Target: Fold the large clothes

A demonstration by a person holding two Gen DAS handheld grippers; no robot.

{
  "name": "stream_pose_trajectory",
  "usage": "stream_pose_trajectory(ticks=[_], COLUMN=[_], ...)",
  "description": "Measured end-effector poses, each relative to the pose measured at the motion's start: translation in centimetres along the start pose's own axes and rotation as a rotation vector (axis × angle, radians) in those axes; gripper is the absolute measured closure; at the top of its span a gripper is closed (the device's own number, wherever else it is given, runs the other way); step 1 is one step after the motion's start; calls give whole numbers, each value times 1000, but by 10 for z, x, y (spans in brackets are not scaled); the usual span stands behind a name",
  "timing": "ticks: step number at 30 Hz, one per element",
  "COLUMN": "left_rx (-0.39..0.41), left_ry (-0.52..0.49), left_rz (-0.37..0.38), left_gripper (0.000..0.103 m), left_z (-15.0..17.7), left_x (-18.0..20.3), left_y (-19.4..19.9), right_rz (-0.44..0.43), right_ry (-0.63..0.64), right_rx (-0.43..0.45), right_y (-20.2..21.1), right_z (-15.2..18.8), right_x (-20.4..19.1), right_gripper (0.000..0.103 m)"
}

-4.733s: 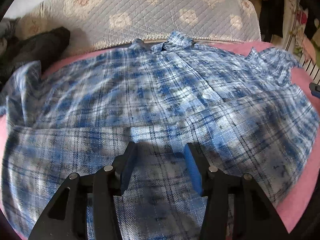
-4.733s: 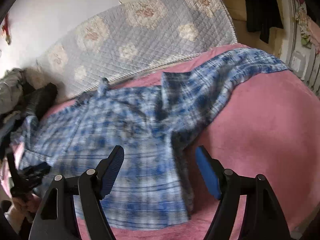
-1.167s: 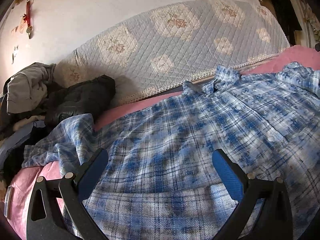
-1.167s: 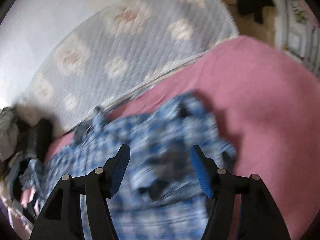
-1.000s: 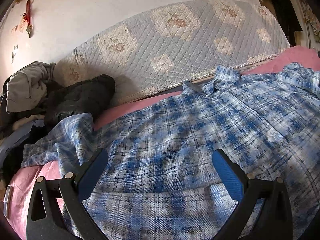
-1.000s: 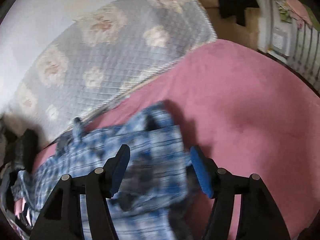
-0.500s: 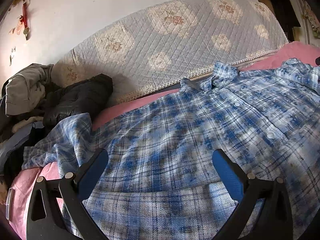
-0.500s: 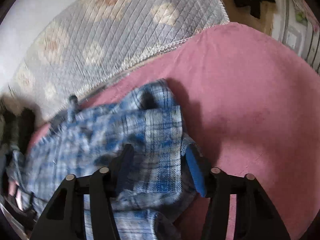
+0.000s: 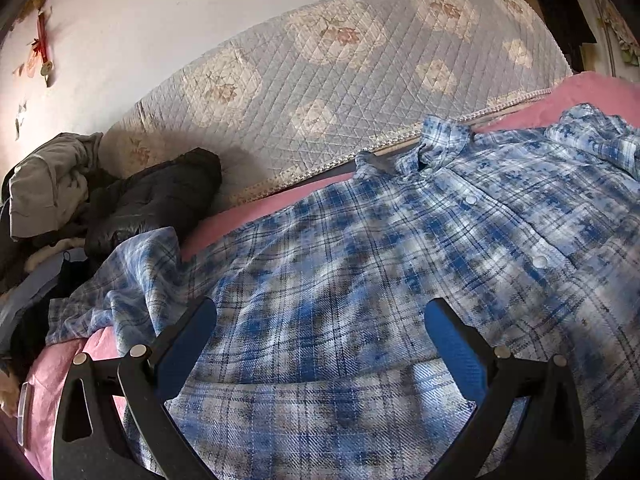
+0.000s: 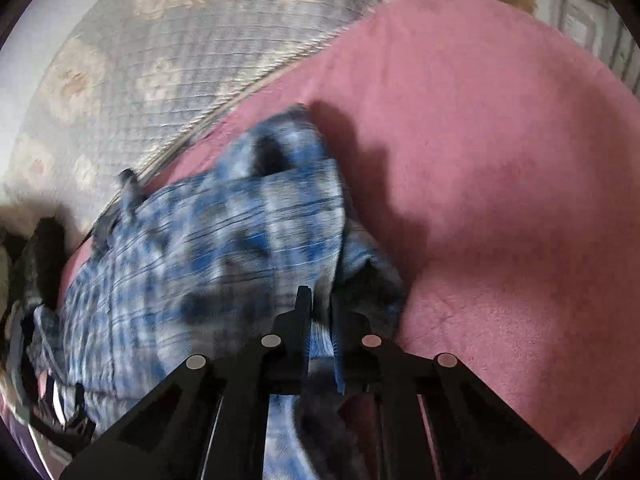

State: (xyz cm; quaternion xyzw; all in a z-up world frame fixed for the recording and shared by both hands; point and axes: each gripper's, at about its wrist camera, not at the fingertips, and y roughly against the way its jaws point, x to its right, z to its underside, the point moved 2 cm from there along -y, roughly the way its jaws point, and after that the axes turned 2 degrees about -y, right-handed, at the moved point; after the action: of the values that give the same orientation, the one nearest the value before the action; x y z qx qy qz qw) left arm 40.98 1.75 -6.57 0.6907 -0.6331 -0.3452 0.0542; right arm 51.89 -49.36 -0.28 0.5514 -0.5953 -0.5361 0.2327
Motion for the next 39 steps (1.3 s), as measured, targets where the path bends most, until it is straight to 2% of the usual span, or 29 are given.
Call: stream_pose_trajectory(ticks=[3,9,10,13,15,16,19,20,21,23,24,26,29,30,31,32,34,35,37,39], left_rx=[-1,4,6,26,103,150,224,217,197,137,104,69,53,37,24,14,-16,-31,-45,-94], left_ry=[-7,-9,-8,2,30,33,71,113,164,252,272,263,206,191,180,170,132,111,91,72], left_rz=[-3,-4,-2,-1,-47,-44,-6,19,74,203,240,279,323,347,377,404,460,470,488,532], left_gripper=[0,0,0,1,6,8,10,14,16,29,32,37,37,36,37,36,31,23,17,12], left_z=[0,1,1,-2,-11,-17,-31,-33,-33,-32,-31,-31,-35,-35,-37,-38,-39,-39,-40,-41], left_x=[1,2,2,-2,-15,-23,-46,-53,-59,-64,-63,-55,-29,-18,-6,4,27,37,55,71], left_y=[0,0,0,5,22,33,61,66,68,63,57,50,46,45,43,42,39,39,37,30], right_rz=[-11,-125,-169,-413,-632,-688,-589,-560,-523,-465,-425,-384,-348,-335,-330,-328,-317,-304,-279,-219], right_ry=[1,68,71,107,175,216,326,344,351,344,349,344,320,323,326,326,313,298,273,237], right_rx=[47,122,136,151,37,-4,36,35,22,-23,-55,-99,-40,-6,28,73,158,206,232,258], right_y=[14,38,41,53,49,47,41,36,26,7,-3,-14,-1,8,18,30,50,63,73,77], right_z=[2,5,6,14,28,38,60,65,69,75,76,78,72,71,68,65,58,54,46,35], right_x=[-7,-38,-42,-66,-96,-114,-152,-159,-168,-177,-181,-179,-168,-163,-160,-155,-146,-138,-127,-110], right_gripper=[100,100,100,100,100,100,100,100,100,99,99,97,95,92,81,63,44,44,43,43])
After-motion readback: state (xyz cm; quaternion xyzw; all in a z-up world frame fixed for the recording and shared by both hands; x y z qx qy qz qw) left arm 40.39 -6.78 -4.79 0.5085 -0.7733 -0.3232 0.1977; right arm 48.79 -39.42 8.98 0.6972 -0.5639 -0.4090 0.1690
